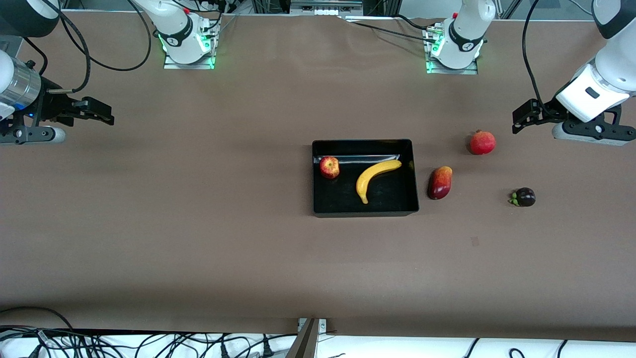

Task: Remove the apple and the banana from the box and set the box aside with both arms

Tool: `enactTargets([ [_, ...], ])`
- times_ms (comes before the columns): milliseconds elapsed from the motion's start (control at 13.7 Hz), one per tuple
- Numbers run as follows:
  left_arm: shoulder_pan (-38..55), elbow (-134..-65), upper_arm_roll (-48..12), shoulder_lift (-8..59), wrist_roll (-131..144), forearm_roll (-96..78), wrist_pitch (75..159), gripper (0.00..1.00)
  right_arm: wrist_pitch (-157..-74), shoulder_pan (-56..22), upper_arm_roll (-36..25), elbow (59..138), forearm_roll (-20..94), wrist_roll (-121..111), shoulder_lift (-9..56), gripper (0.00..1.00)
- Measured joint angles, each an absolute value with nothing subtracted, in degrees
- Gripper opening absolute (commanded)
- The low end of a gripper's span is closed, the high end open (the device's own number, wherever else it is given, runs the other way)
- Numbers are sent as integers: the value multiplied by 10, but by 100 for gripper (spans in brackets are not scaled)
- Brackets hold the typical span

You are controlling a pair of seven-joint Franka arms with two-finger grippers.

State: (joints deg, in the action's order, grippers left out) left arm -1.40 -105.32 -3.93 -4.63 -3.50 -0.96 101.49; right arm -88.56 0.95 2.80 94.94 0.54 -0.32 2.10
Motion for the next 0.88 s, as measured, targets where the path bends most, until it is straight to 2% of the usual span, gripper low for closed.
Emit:
enactTargets([
  [659,-13,-1047,-54,-46,-39,38,1021,100,-886,10,28,949,5,-3,21,100],
  [878,-12,-1017,-59,-25,-51,38,1009,100,-886,10,28,949,5,-3,21,100],
])
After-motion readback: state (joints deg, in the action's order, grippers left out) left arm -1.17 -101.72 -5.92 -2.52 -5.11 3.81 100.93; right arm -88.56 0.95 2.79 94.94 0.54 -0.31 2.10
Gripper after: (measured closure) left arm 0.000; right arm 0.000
